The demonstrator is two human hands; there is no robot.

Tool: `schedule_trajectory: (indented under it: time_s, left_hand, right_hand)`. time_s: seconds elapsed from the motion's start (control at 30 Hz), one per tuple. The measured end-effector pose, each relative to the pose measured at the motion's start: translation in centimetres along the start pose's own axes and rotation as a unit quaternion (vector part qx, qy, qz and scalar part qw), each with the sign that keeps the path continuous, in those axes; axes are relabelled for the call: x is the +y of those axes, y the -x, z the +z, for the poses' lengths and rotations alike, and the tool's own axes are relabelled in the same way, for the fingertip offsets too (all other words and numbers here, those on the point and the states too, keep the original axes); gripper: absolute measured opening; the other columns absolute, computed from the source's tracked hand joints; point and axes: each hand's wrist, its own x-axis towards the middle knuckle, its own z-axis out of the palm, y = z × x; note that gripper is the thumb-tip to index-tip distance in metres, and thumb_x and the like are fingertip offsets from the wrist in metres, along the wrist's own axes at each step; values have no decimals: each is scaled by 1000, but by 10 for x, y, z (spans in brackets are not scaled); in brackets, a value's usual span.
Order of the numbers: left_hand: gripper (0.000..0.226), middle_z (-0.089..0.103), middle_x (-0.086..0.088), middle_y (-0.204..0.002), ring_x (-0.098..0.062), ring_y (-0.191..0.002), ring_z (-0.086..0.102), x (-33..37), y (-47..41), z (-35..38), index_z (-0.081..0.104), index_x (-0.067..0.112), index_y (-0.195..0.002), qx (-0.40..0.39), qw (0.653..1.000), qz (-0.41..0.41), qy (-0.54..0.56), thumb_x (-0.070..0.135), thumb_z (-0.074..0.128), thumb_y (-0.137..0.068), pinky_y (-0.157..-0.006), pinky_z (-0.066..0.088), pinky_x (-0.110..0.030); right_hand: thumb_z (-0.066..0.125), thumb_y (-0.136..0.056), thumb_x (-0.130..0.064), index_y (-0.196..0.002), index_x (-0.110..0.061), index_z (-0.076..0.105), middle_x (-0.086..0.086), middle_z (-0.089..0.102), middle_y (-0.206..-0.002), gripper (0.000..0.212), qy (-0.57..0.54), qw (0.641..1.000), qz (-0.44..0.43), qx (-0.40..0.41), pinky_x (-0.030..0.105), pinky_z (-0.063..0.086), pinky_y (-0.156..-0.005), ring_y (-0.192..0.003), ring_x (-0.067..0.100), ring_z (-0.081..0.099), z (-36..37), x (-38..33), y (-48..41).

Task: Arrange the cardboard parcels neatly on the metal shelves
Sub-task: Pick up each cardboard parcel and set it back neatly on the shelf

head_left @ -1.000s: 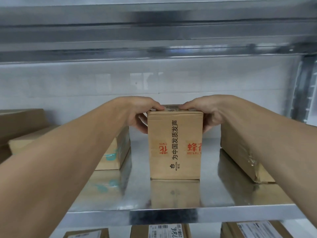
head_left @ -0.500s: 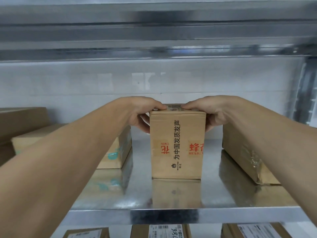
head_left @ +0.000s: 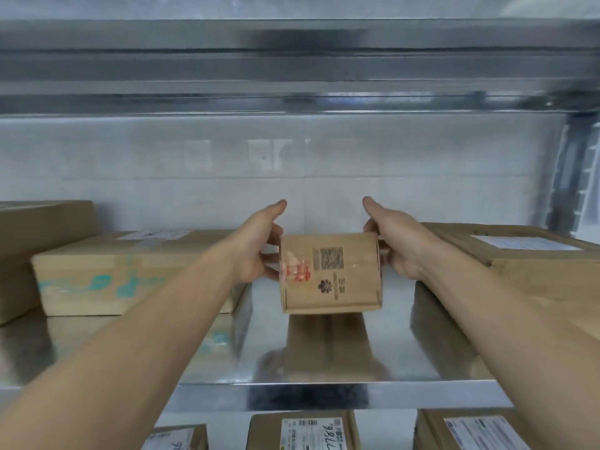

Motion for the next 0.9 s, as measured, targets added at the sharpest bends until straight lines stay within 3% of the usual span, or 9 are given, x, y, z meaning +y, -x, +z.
schedule_trajectory:
  time_s: [0.07,0.13,0.23,0.37,0.47,0.6,0.7,0.8,0.9]
  left_hand:
    - [49,48,-7,-91,-26,-75,51,-12,-2,2,54,12,-99,8,1000,-3,7,60,54,-96,-61,48,-44]
    - [51,52,-6,-102,-27,-88,53,-21,-3,4,55,11,-109,13,1000,-1,10,60,55,-95,-62,48,-46]
    - [43,54,-3,-96,-23,-85,54,-27,-1,9,54,15,-103,8,1000,0,14,57,53,-98,-66,47,-44]
    - [33,61,0,-96,-19,-89,57,-34,-6,15,61,18,-103,22,1000,6,2,48,48,-104,-91,50,-49]
    - [29,66,2,-87,-17,-86,60,-42,-11,17,69,18,-107,42,999,12,0,37,47,-106,-93,52,-45]
    - [30,60,2,-70,-17,-73,55,-47,-14,21,64,19,-83,58,998,21,-2,22,45,-105,-76,48,-34]
    - [26,65,1,-79,-21,-89,60,-51,-19,20,67,20,-86,60,998,13,28,25,49,-104,-92,49,-40]
    - [24,74,-1,-96,-29,-114,65,-55,-18,21,75,21,-89,53,995,5,89,30,55,-99,-111,44,-49]
    - [32,77,-8,-107,-31,-102,72,-60,-15,27,79,17,-105,22,988,-21,153,36,55,-98,-99,54,-48]
  right_hand:
    - [45,-105,-54,-79,-15,48,3,53,-80,47,22,1000,-1,9,37,43,-85,-77,21,52,2,15,-4]
    - [44,-106,-53,-79,-15,48,6,57,-79,46,23,1000,-2,3,35,45,-84,-79,23,56,4,28,-6]
    - [49,-104,-53,-88,-13,54,8,65,-87,43,20,1000,-15,9,33,46,-77,-80,22,60,5,41,-10]
    - [52,-104,-48,-102,-11,58,9,69,-106,38,24,999,-33,30,40,51,-87,-96,25,65,7,50,-16]
    - [54,-105,-37,-110,-11,60,13,71,-114,27,20,999,-24,35,45,54,-97,-109,31,68,10,52,-17]
    - [55,-106,-35,-114,-10,71,7,78,-104,30,-4,999,34,12,36,57,-92,-99,24,74,10,55,-19]
    - [57,-105,-38,-110,-13,75,1,80,-93,31,-38,998,59,-1,30,57,-80,-90,18,74,9,56,-19]
    - [58,-104,-38,-97,-21,76,-9,75,-71,26,-83,995,61,-4,27,45,-67,-79,15,65,9,57,-18]
    - [52,-104,-44,-102,-22,80,-2,79,-87,35,-140,987,81,-22,37,56,-79,-89,22,71,12,62,-14]
